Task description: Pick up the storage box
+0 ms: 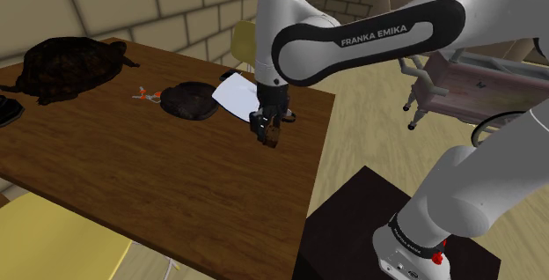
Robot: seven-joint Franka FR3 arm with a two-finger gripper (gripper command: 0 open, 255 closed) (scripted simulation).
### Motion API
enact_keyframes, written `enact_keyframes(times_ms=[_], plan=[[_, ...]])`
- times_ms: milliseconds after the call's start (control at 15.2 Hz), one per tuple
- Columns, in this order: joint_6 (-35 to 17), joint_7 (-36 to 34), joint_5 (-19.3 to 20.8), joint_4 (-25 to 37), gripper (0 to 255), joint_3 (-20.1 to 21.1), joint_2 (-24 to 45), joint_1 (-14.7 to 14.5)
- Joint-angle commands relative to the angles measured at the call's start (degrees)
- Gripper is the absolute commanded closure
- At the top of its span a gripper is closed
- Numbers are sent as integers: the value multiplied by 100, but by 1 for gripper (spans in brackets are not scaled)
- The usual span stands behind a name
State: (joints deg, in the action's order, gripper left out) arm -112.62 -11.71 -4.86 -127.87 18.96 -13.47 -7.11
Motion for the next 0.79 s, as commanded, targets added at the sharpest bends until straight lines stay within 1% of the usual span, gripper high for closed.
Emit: enact_keyframes(times_ms=[0,594,726], plan=[[148,10,-1,118,255,-14,-28,6],[849,26,-7,699,255,-64,-152,18],[861,26,-7,709,255,-64,-153,18]])
